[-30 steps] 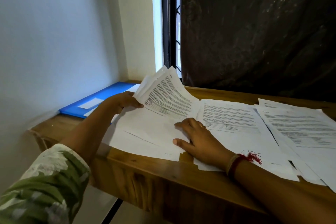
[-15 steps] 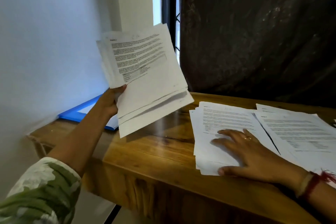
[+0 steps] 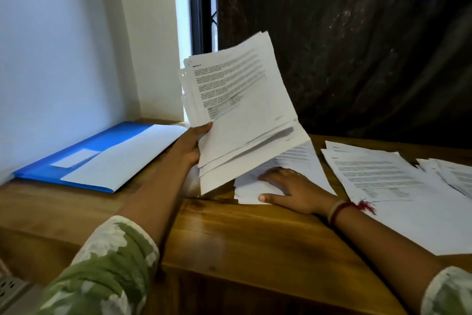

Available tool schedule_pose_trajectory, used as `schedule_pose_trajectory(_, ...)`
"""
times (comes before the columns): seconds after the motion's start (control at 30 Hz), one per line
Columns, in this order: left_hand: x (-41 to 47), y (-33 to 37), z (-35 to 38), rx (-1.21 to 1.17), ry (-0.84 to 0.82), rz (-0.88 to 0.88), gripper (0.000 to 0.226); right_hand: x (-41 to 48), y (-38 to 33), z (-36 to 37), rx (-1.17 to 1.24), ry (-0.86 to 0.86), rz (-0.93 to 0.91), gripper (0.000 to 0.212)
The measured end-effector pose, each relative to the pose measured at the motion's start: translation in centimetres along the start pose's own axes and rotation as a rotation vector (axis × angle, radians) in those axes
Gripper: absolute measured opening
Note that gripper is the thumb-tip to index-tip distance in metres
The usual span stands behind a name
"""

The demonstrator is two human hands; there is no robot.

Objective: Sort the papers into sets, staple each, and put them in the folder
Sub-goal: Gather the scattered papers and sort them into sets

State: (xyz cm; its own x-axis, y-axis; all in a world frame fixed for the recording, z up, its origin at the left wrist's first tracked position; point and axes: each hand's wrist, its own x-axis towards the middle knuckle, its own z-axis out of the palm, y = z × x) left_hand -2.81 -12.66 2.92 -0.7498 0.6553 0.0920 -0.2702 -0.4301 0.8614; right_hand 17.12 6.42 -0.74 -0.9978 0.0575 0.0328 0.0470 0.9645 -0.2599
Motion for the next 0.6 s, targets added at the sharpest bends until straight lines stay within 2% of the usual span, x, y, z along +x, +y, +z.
schedule_pose_trajectory(0.03,0.2,-0.5,0.0,0.028,0.008,-0.013,0.075,0.3,0.2,0.1,0.050,0.012,0.009,0.069)
schedule_pose_trajectory(0.13,0.6,-1.7,-0.2,0.054,-0.029,-0.004,0.034,0.0,0.7,-0.1,0.277,0.092,0.051,0.052)
schedule_pose_trajectory(0.23,0.7,-2.2,0.1,0.056,-0.087,-0.020,0.028,-0.9,0.7,-0.9,0.505,0.222,0.025,0.026)
schedule_pose_trajectory(0.27,0.5,-2.3,0.5,0.065,-0.077,-0.033,0.027,-1.3,0.4,-1.4,0.624,0.313,0.043,0.012)
schedule_pose_trajectory(0.3,0.5,-2.6,0.7,0.078,-0.063,-0.045,0.026,-1.3,0.3,-1.9,0.746,0.418,0.090,0.011)
schedule_pose_trajectory(0.33,0.5,-3.0,1.1,0.071,-0.069,-0.076,0.029,-1.0,0.7,-2.2,0.840,0.531,0.138,0.024)
schedule_pose_trajectory(0.4,0.4,-4.0,1.7,0.029,-0.116,-0.172,0.054,-0.9,1.7,-3.1,1.041,0.674,0.233,0.033)
schedule_pose_trajectory(0.43,0.5,-4.5,1.9,0.029,-0.127,-0.209,0.062,-0.9,2.3,-3.7,1.205,0.654,0.271,0.031)
schedule_pose_trajectory(0.47,0.4,-4.9,2.3,0.045,-0.118,-0.233,0.060,-1.0,3.0,-4.2,1.422,0.555,0.286,0.037)
schedule_pose_trajectory(0.5,0.5,-5.3,2.6,0.060,-0.114,-0.241,0.055,-1.6,3.7,-4.6,1.596,0.457,0.302,0.053)
schedule_pose_trajectory(0.53,0.3,-5.8,3.0,0.072,-0.119,-0.247,0.050,-2.1,4.3,-4.8,1.695,0.383,0.321,0.068)
schedule_pose_trajectory(0.6,-0.1,-6.5,3.7,0.118,-0.155,-0.234,0.037,-3.1,5.2,-5.3,1.757,0.308,0.312,0.084)
